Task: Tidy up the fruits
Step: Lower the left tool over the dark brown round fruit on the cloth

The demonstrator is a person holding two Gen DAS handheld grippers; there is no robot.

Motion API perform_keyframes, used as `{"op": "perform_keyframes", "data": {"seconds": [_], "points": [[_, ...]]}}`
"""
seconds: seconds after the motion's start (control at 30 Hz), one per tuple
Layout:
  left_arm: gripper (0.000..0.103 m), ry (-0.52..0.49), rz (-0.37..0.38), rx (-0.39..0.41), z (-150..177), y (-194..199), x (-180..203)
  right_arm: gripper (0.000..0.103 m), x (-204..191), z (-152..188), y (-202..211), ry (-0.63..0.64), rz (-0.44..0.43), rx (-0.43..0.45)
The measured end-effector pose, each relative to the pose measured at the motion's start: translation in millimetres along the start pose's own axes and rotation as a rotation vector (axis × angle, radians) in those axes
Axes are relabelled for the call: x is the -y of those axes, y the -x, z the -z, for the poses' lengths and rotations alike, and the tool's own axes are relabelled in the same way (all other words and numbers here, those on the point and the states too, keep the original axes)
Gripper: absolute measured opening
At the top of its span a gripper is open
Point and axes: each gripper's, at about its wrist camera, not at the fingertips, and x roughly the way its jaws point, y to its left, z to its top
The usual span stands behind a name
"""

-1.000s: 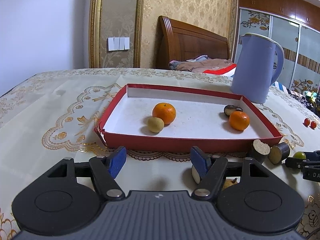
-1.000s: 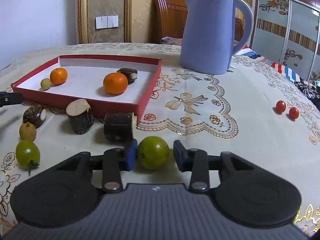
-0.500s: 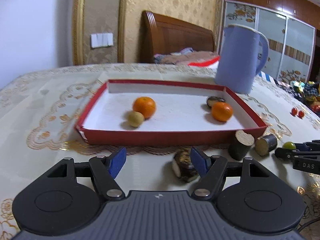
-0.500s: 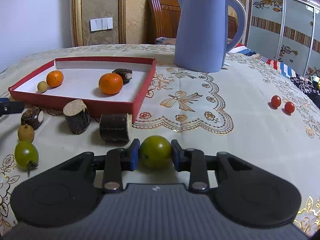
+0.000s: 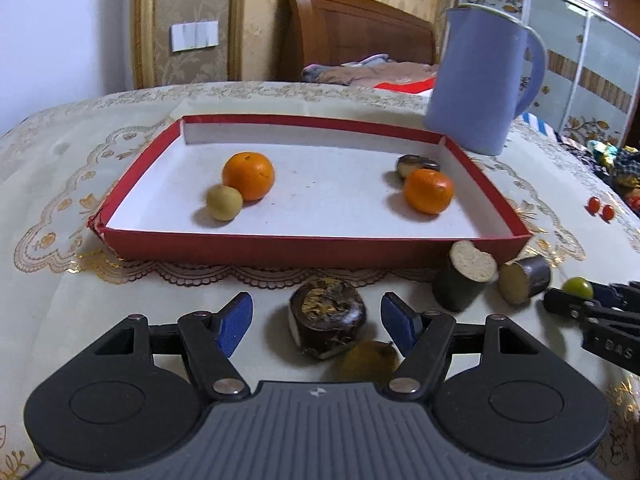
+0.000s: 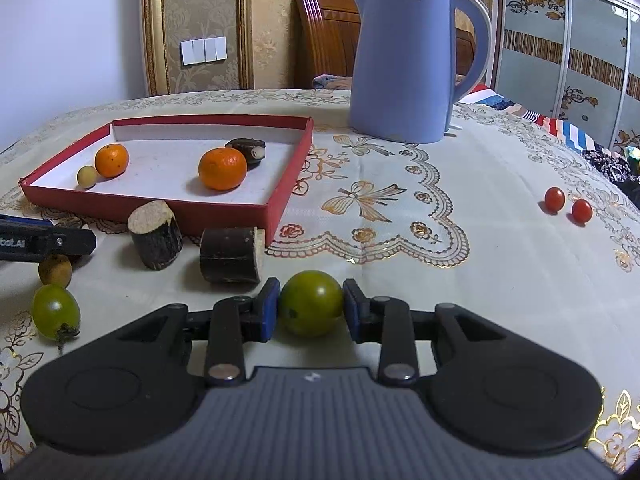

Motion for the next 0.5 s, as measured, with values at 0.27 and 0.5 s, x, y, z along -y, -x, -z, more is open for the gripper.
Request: {"op": "perform_keyframes", "data": {"seconds": [0.27, 0.5], "points": [[0.071, -0.006, -0.008, 0.001, -1.2, -2.3, 1.8, 0.032, -0.5, 0.0, 0.0, 0.004, 0.002, -0.001], [0.071, -0.069, -0.058, 0.005, 1.1, -7.5, 15.4, 0.032, 0.9, 0.0, -0.2, -0.005, -0.005, -0.001]]}}
